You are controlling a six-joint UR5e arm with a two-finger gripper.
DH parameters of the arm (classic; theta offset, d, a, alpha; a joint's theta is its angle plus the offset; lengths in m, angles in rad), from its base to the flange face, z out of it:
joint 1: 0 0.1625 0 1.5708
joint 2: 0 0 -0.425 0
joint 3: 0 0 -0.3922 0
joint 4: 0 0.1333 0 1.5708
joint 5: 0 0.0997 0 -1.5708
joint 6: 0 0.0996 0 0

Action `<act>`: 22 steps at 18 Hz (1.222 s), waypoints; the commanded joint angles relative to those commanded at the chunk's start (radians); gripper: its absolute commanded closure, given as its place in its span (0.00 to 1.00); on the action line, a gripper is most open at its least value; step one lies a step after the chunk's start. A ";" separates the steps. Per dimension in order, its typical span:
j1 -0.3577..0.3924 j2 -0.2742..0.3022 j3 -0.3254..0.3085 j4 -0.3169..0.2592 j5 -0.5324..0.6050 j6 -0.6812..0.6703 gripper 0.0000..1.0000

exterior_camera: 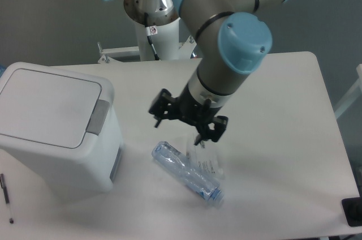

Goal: Open the trash can
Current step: 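Move the gripper toward the trash can lid edge, then press the gripper against the lid edge to pop the lid open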

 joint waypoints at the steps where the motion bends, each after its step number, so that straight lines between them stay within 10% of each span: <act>1: -0.005 -0.002 0.005 0.000 0.000 -0.002 0.00; 22: -0.077 0.026 -0.029 0.008 -0.037 -0.071 0.00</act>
